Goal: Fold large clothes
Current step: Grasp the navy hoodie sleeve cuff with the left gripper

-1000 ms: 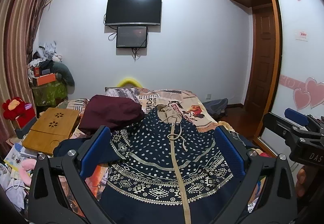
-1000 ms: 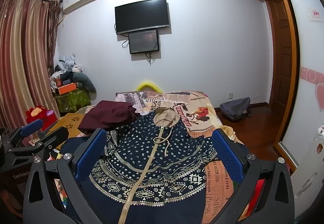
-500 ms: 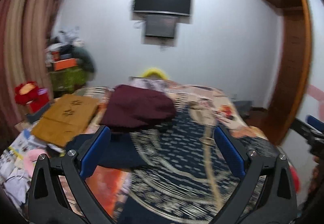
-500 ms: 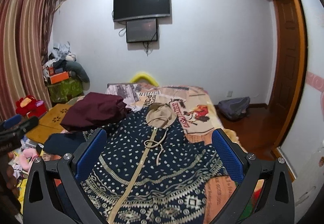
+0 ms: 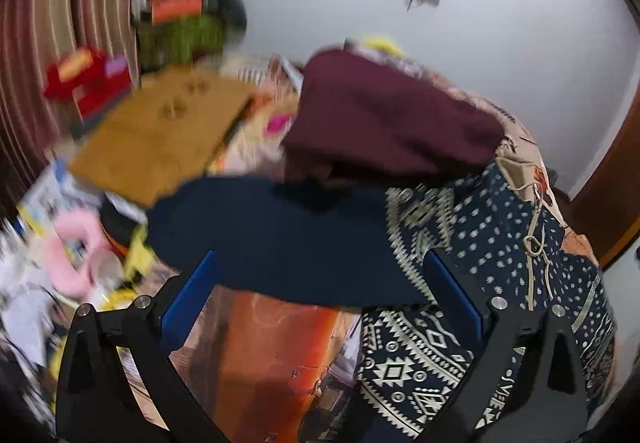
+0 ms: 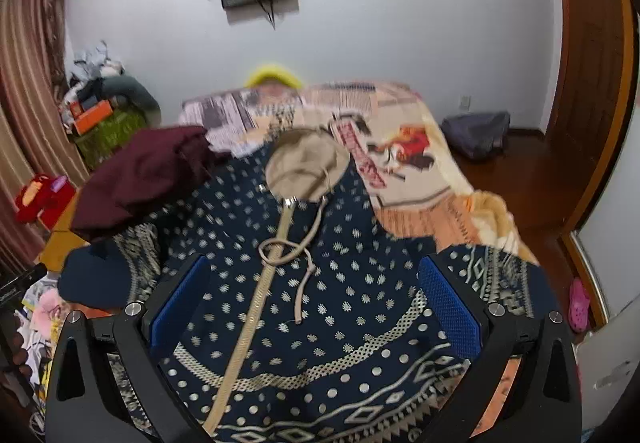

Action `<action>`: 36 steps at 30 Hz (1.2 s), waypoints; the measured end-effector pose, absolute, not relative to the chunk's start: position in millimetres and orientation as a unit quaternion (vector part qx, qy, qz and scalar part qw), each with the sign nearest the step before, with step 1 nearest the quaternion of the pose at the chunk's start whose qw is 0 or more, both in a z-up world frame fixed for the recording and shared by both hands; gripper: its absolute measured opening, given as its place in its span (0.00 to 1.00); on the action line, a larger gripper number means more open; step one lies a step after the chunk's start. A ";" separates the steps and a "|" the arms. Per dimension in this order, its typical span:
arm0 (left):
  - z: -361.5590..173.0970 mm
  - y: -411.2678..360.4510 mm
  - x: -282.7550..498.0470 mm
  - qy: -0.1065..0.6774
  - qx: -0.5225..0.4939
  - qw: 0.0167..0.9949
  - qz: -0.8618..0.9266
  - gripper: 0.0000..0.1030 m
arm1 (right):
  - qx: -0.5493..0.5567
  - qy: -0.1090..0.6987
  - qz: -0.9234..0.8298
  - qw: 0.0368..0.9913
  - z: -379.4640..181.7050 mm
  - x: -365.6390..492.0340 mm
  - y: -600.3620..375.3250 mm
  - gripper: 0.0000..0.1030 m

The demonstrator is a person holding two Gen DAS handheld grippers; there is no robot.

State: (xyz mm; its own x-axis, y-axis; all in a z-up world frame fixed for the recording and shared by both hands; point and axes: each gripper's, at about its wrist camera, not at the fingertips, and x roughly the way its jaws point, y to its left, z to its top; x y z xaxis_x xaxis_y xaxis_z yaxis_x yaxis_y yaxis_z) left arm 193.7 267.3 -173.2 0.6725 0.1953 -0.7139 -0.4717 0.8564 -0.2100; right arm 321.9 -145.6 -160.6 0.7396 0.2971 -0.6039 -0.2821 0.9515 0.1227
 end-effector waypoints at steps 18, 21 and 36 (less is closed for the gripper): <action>-282.6 374.7 189.9 0.343 -0.463 0.801 0.160 0.69 | 0.030 0.406 0.177 0.896 -212.8 353.7 -130.7 1.00; -281.8 386.0 187.4 0.331 -0.469 0.799 0.178 0.41 | 0.033 0.413 0.175 0.893 -216.1 355.6 -131.0 1.00; -104.5 295.7 215.9 0.255 -0.254 0.923 0.136 0.02 | 0.013 0.394 0.179 0.901 -191.1 338.0 -145.5 1.00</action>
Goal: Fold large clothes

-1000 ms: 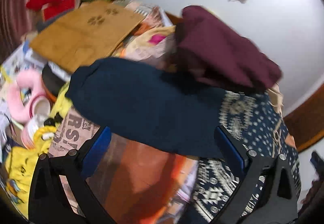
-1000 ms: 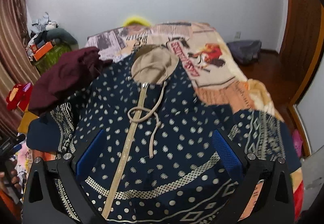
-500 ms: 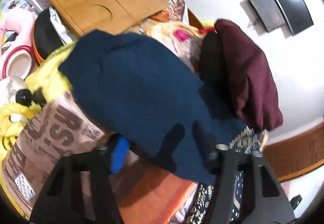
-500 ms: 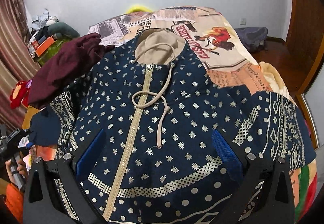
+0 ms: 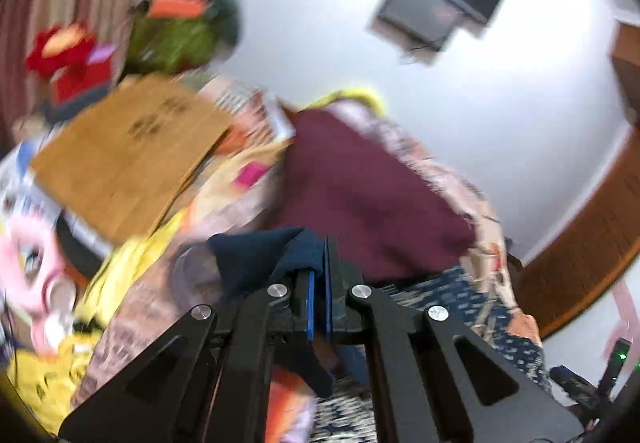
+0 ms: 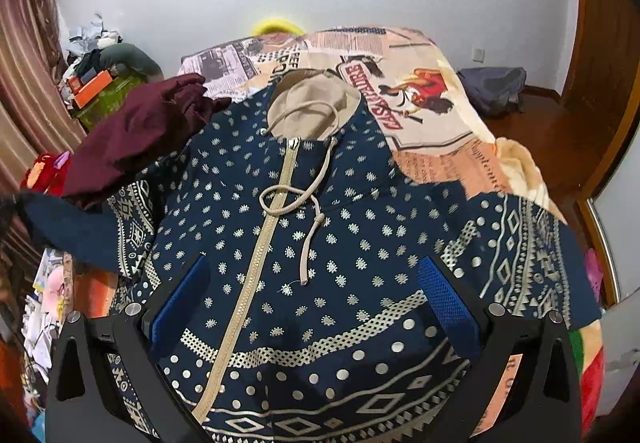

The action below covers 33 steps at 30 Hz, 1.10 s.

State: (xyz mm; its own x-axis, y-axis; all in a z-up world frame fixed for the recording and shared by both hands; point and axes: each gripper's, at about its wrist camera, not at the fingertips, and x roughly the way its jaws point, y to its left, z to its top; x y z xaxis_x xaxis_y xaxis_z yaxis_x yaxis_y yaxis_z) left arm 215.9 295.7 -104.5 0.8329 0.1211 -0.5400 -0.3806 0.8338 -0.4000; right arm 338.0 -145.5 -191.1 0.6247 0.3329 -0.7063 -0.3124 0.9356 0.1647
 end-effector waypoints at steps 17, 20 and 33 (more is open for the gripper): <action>-60.9 45.1 325.2 0.292 -0.059 0.952 -0.064 0.02 | -0.008 0.381 0.177 0.908 -190.0 334.3 -184.4 1.00; -92.1 9.5 337.7 0.342 -0.044 0.934 -0.096 0.02 | -0.006 0.387 0.170 0.906 -195.4 334.9 -194.7 1.00; -196.0 -56.9 346.2 0.514 0.009 0.842 -0.164 0.18 | -0.014 0.411 0.166 0.897 -208.0 332.0 -208.8 1.00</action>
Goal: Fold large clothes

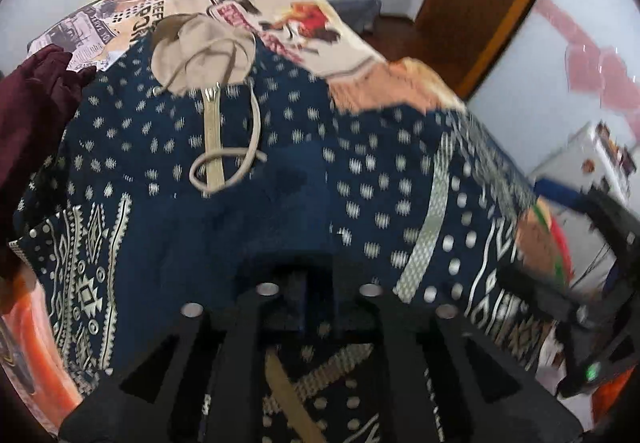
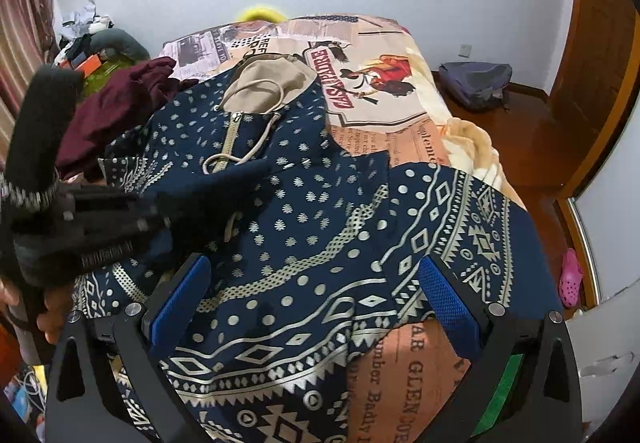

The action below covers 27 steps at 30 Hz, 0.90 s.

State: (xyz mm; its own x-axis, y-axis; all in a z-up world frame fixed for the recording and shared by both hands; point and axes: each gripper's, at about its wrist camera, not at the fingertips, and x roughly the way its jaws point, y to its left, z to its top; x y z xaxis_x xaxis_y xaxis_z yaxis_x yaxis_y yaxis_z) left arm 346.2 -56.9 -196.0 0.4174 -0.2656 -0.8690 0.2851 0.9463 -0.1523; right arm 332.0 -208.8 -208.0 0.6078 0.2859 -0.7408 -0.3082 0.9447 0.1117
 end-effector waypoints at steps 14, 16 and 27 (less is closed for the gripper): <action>-151.9 69.4 279.1 0.452 0.063 0.890 -0.022 0.70 | -0.081 0.380 0.195 0.901 -179.1 338.1 -139.9 1.00; -157.0 101.5 271.1 0.458 0.062 0.887 0.009 0.70 | -0.102 0.388 0.204 0.893 -184.0 343.1 -123.1 1.00; -239.7 186.2 245.3 0.536 0.023 0.841 0.073 0.71 | -0.197 0.472 0.204 0.835 -263.5 364.0 -69.1 0.77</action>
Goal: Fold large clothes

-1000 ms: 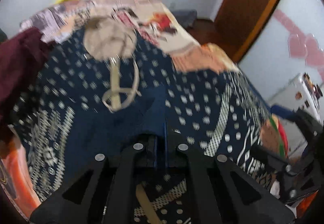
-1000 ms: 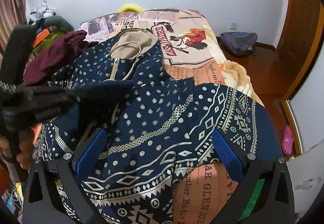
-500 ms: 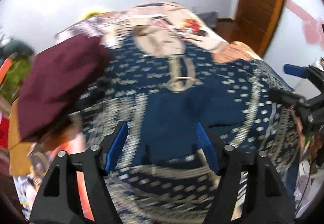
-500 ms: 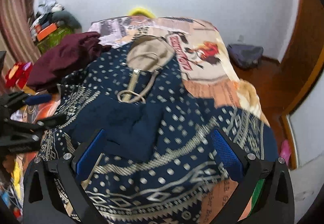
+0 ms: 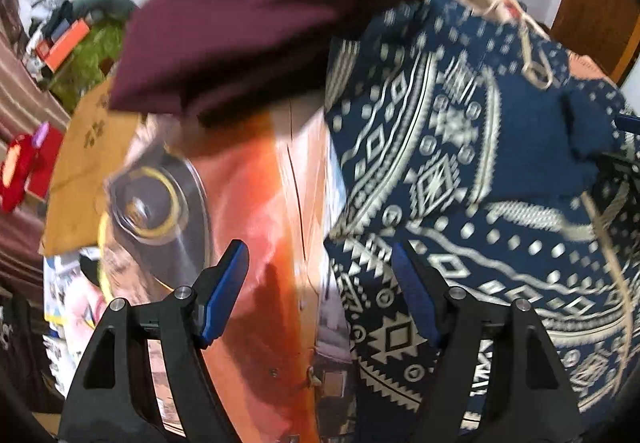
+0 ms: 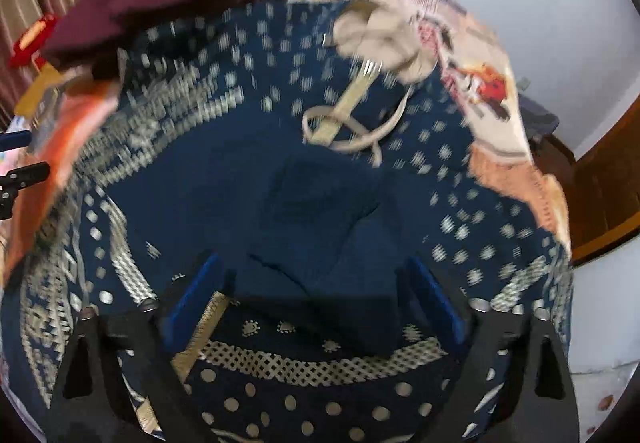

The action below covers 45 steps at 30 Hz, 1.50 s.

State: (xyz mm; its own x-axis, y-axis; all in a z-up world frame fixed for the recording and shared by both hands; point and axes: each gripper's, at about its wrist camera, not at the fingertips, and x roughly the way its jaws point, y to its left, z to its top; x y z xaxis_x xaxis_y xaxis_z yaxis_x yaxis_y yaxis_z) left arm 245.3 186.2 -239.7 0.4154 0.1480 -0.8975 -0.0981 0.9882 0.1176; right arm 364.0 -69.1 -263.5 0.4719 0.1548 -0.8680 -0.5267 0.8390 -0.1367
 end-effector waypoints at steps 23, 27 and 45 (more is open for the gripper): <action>-272.3 180.9 276.8 0.533 -0.011 0.838 0.117 0.76 | 0.001 0.420 0.136 0.897 -200.1 372.4 -169.0 0.10; -275.2 191.7 271.9 0.535 -0.027 0.835 0.126 0.79 | 0.012 0.435 0.122 0.892 -209.6 371.1 -186.1 0.10; -228.3 171.4 246.4 0.518 -0.015 0.847 0.123 0.79 | 0.041 0.420 0.101 0.901 -188.7 334.0 -252.0 0.52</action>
State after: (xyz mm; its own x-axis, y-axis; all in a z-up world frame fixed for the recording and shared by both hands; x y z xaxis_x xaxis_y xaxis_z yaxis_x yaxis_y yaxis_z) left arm 246.4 171.4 -228.3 0.4338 0.1928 -0.8802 -0.2249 0.9691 0.1014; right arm 334.0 -252.0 -188.7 0.6273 0.2156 -0.7483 -0.1475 0.9764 0.1577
